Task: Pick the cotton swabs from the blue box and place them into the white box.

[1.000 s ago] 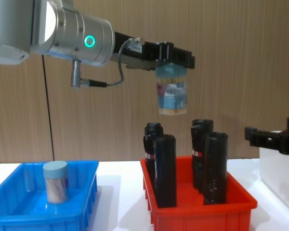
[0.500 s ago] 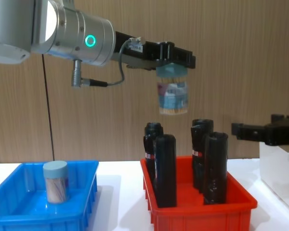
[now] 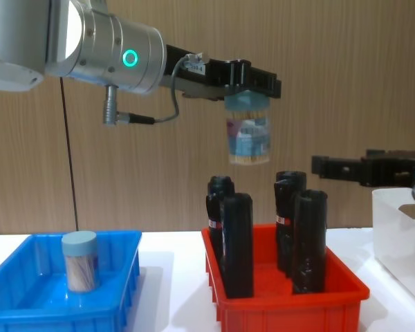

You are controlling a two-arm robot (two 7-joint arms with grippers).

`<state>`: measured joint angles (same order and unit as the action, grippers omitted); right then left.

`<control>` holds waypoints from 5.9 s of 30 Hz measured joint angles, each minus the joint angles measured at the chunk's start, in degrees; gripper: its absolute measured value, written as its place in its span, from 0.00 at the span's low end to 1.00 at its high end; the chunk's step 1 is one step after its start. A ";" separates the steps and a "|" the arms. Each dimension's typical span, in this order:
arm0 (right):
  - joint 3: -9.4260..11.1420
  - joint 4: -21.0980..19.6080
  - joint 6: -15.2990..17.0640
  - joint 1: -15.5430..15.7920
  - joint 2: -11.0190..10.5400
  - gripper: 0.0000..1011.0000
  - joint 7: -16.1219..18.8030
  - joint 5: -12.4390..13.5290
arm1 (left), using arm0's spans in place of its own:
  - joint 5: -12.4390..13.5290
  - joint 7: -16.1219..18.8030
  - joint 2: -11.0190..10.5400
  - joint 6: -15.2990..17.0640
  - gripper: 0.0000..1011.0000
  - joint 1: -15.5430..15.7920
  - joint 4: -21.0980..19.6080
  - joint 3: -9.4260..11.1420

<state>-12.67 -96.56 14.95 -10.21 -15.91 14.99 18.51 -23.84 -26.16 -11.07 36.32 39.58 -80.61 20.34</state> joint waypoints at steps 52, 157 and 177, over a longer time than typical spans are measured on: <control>-3.59 12.90 0.41 -12.50 7.36 0.99 6.68 -2.61 | -0.02 0.02 0.00 -0.01 0.66 0.00 -0.01 -0.01; 1.44 16.87 -4.65 -12.44 2.14 0.63 -3.61 0.08 | -0.03 0.01 0.00 -0.01 0.99 0.00 -0.01 0.00; 5.55 23.39 -2.42 -14.46 -1.14 0.63 -7.91 -2.50 | -0.02 0.01 0.00 -0.01 0.99 0.00 -0.01 0.00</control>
<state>-7.12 -73.17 12.53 -24.67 -17.05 7.08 16.01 -23.86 -26.15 -11.07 36.31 39.59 -80.62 20.34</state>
